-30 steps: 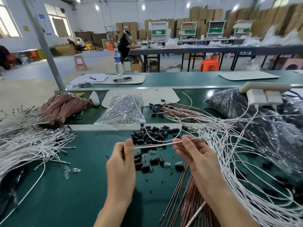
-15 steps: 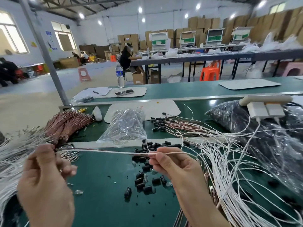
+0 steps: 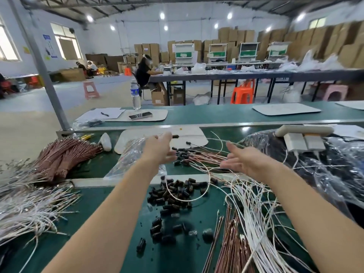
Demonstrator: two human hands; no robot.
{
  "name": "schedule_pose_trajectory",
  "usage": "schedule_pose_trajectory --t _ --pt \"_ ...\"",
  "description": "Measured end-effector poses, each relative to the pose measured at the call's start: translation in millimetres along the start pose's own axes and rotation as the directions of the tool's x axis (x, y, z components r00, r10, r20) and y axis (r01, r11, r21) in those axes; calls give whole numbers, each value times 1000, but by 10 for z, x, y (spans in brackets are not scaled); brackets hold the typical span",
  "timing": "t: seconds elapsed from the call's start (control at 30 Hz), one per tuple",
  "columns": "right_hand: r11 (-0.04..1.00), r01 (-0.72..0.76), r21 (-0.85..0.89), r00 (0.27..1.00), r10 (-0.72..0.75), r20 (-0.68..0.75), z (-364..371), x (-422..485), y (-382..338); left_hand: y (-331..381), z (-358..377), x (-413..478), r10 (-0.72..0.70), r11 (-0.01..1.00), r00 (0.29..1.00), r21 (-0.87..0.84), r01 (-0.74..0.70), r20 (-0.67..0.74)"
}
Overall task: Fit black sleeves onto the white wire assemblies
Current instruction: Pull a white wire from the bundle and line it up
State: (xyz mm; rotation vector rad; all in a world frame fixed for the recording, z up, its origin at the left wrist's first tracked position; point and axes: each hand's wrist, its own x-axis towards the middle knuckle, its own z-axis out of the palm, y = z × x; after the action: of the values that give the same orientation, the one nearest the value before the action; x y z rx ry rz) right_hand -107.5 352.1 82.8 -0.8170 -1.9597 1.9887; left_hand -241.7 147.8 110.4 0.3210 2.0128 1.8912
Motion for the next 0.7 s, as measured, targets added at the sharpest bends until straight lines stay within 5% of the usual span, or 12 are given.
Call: schedule_pose_trajectory --t 0.1,0.23,0.37,0.63,0.7 --pt "986 95 -140 993 -104 -59 -20 -29 497 -277 -77 -147 20 951 998 306 -37 56" --pt "841 260 -475 912 -376 -166 23 -302 852 -735 -444 -633 171 779 985 610 -146 18" --pt "705 321 -633 863 -492 -110 168 -616 995 -1298 -640 -1127 242 688 968 716 -121 -69" --pt "474 278 -835 906 -418 65 435 -1036 1307 -1645 -77 -1501 221 609 950 730 -312 221" --pt "434 283 -855 898 -434 76 427 -1114 1358 -1627 26 -1560 303 453 908 795 -404 289"
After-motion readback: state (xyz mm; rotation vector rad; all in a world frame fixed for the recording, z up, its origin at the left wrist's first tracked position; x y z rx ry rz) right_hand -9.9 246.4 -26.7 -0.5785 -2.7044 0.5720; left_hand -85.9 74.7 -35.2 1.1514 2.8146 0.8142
